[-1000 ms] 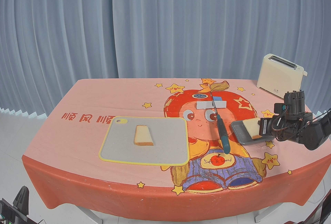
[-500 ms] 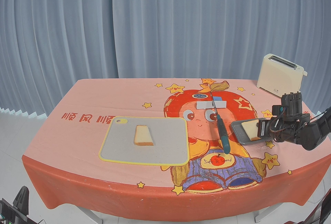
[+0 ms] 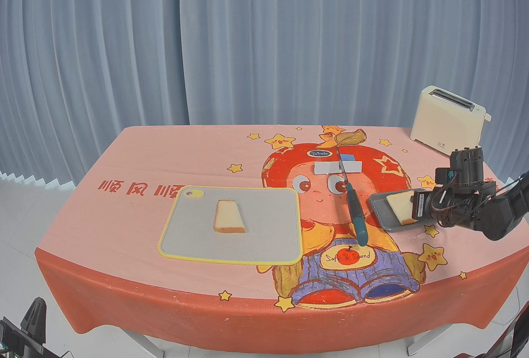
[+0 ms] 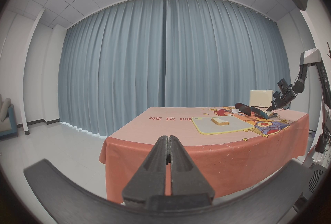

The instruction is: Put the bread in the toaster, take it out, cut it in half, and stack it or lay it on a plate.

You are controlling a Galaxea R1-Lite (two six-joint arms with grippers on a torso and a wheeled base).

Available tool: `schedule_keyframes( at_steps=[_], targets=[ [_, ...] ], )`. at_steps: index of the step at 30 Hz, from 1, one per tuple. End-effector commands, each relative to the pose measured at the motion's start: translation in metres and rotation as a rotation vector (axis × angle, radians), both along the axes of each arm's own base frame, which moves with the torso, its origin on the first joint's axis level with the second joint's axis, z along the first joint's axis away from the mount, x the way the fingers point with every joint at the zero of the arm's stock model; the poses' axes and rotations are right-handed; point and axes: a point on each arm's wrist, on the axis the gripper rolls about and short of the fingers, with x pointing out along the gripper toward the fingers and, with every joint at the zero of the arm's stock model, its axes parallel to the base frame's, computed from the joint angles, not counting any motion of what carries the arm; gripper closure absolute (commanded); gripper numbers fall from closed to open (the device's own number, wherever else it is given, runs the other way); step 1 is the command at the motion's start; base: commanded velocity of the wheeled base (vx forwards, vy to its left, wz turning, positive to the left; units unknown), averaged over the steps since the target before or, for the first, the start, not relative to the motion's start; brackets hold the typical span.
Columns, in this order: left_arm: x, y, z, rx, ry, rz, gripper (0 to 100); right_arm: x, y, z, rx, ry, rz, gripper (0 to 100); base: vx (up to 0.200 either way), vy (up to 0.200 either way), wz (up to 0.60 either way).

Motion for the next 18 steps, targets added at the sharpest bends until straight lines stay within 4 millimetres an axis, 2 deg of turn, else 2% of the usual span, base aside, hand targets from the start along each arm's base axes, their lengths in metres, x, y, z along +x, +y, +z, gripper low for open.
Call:
schedule_keyframes(
  at_steps=[1,18],
  targets=[
    [0.0014,0.0000,-0.0049,-0.001,0.019,0.001,100,-0.0006,-0.0001,0.0013,0.001,-0.004,0.000,0,0.000,0.000,0.00],
    [0.0014,0.0000,-0.0049,-0.001,0.019,0.001,100,-0.0017,0.0001,0.0046,0.003,-0.015,-0.001,0,0.000,0.000,0.00]
  ],
)
